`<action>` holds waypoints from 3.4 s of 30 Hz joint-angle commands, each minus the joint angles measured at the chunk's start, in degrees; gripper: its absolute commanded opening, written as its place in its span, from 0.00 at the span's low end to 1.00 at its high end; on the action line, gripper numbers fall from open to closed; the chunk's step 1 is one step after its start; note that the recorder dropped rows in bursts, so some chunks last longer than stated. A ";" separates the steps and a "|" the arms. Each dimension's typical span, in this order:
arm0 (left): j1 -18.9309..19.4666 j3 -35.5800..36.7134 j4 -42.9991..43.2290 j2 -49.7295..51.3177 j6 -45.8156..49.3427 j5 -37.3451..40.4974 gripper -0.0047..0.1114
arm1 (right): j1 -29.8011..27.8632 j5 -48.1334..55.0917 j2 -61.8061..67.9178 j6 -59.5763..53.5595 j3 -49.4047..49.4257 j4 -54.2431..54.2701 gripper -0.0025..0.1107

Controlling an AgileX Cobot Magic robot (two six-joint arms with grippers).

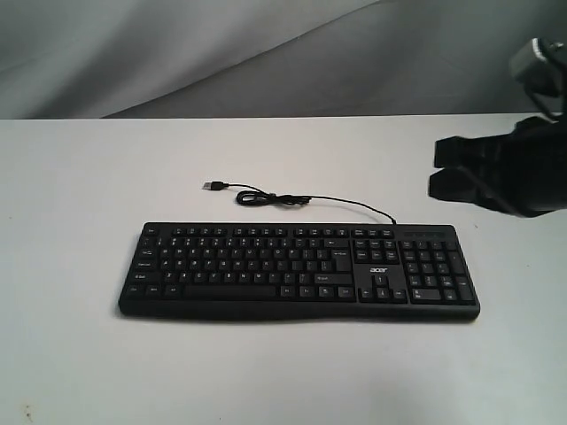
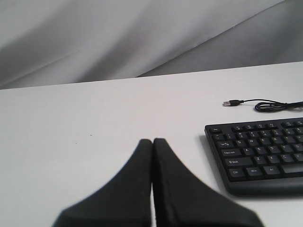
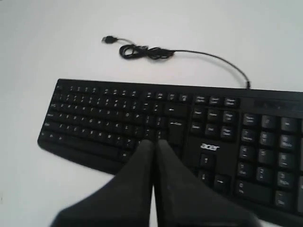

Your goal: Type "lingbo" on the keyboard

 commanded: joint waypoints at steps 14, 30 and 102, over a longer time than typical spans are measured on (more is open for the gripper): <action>0.11 0.25 -0.46 -0.15 -0.23 -0.26 0.04 | 22.31 -4.00 19.35 7.64 -16.66 -12.90 0.02; 0.11 0.25 -0.46 -0.15 -0.23 -0.26 0.04 | 24.10 -0.18 34.88 19.61 -29.48 -25.13 0.02; 0.11 0.25 -0.46 -0.15 -0.23 -0.26 0.04 | 23.65 -3.54 43.76 20.74 -29.79 -27.09 0.02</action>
